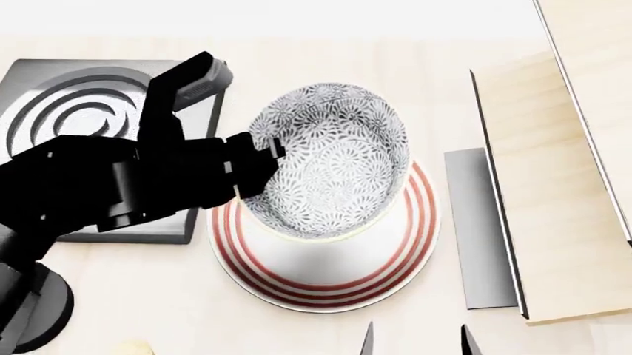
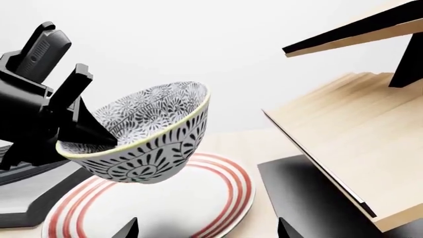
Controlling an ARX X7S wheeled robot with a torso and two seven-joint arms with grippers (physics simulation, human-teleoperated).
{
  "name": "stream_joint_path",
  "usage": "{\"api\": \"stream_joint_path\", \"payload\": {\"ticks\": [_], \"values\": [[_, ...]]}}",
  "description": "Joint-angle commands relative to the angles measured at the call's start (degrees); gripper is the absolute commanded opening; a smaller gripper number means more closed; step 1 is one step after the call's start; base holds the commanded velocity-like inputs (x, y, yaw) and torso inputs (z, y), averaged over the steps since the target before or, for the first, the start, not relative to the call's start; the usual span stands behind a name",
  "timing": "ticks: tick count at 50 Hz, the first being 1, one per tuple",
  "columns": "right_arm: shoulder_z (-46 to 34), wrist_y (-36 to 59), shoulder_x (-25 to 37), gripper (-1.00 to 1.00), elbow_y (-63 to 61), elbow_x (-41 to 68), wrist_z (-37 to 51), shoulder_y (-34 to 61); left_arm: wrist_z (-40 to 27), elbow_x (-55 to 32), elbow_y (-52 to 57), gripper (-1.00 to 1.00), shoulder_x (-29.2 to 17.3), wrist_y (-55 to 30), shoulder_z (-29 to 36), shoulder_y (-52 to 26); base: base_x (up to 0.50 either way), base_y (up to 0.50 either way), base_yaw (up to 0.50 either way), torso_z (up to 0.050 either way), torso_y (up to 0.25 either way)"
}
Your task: Pick up the akita bowl and put it on the plate.
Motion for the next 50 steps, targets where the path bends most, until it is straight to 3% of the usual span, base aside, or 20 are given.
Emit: {"api": "stream_joint_path", "payload": {"ticks": [1,9,18,24,36,44,50], "values": [[-0.05,-0.33,0.03,1.0,0.46,0.41,-0.16,0.1,-0.18,-12.99,0.02,-1.0,0.07,2.4,10.15,0.49,0.0,0.0,0.0,0.0,0.0],[-0.06,-0.33,0.21,1.0,0.07,0.49,-0.04,-0.02,-0.2,-24.47,0.01,-1.0,0.04,4.8,22.11,0.11,0.0,0.0,0.0,0.0,0.0],[-0.05,-0.48,0.18,1.0,0.4,0.51,0.04,0.15,1.15,-47.39,0.03,-1.0,0.07,9.62,47.58,-0.66,0.0,0.0,0.0,0.0,0.0],[-0.2,-0.49,0.14,1.0,0.43,0.48,0.07,0.14,1.53,-56.08,0.04,-1.0,0.07,11.5,57.75,-1.04,0.0,0.0,0.0,0.0,0.0],[-0.43,-0.51,0.05,1.0,0.91,0.54,0.02,0.31,1.41,-60.37,0.04,-1.0,0.07,12.67,63.6,-0.44,0.0,0.0,0.0,0.0,0.0],[-0.5,-0.55,0.18,1.0,0.79,0.77,-0.02,0.22,0.79,-58.1,0.07,-1.0,0.08,12.55,61.66,-0.19,0.0,0.0,0.0,0.0,0.0],[-0.56,-0.63,0.09,1.0,1.26,0.93,-0.13,0.43,0.83,-61.67,0.03,-1.0,0.07,13.63,65.45,0.0,0.0,0.0,0.0,0.0,0.0]]}}
